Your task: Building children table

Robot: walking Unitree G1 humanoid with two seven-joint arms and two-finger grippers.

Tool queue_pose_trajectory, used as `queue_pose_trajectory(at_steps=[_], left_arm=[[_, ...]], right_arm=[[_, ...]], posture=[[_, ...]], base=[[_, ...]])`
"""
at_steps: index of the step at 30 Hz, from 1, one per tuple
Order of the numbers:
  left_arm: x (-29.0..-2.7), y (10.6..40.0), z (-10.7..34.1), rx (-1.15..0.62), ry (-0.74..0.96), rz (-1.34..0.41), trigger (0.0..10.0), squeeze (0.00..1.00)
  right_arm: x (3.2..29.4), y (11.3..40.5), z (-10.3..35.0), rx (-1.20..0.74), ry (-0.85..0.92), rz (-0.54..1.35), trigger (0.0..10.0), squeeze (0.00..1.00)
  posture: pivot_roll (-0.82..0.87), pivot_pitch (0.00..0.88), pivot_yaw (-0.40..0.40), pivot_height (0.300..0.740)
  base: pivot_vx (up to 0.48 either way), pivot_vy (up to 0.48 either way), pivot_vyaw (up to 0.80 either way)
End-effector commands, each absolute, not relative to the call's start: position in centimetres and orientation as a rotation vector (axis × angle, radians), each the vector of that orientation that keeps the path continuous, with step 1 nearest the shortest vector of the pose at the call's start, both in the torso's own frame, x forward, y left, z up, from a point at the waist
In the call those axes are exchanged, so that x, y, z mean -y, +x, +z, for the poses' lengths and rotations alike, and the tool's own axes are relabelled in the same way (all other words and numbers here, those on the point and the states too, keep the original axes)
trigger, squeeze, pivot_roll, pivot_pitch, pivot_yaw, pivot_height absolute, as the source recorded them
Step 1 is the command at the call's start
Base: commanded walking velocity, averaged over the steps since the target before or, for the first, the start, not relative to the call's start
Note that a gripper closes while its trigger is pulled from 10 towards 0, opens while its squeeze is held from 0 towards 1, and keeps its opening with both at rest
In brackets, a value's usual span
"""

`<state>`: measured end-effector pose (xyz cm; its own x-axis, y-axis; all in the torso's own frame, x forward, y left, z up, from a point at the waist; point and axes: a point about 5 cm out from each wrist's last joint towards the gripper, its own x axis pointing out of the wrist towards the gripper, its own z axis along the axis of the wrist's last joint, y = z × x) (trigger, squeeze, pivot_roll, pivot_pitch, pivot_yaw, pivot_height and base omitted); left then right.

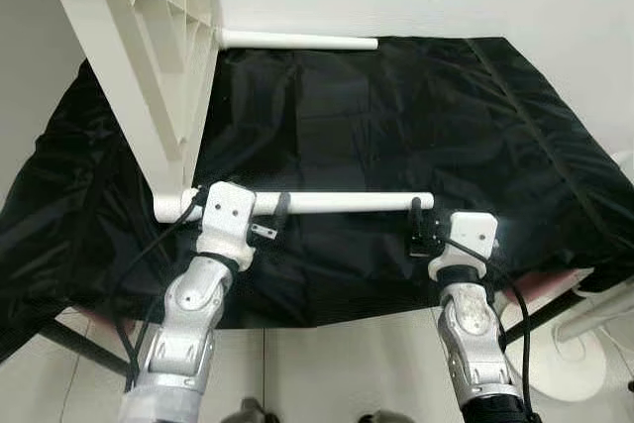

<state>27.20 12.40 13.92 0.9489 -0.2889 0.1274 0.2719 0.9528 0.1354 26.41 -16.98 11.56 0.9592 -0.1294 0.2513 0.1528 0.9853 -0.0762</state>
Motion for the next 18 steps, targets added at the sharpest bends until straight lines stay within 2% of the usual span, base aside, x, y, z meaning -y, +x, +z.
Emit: queue_pose_trajectory(at_steps=[1, 18], left_arm=[[-13.03, 27.04, 13.82, 0.137, 0.111, -0.218, 10.0, 0.00], [-13.38, 26.61, 12.99, 0.137, 0.099, -0.216, 10.0, 0.00]], right_arm=[[16.68, 26.13, 11.62, 0.244, -0.102, -0.143, 10.0, 0.00], [15.98, 25.40, 11.03, 0.218, -0.120, -0.069, 10.0, 0.00]], posture=[[-0.04, 0.000, 0.067, 0.740], [-0.07, 0.007, 0.037, 0.740]], base=[[0.000, 0.000, 0.00], [0.000, 0.000, 0.00]])
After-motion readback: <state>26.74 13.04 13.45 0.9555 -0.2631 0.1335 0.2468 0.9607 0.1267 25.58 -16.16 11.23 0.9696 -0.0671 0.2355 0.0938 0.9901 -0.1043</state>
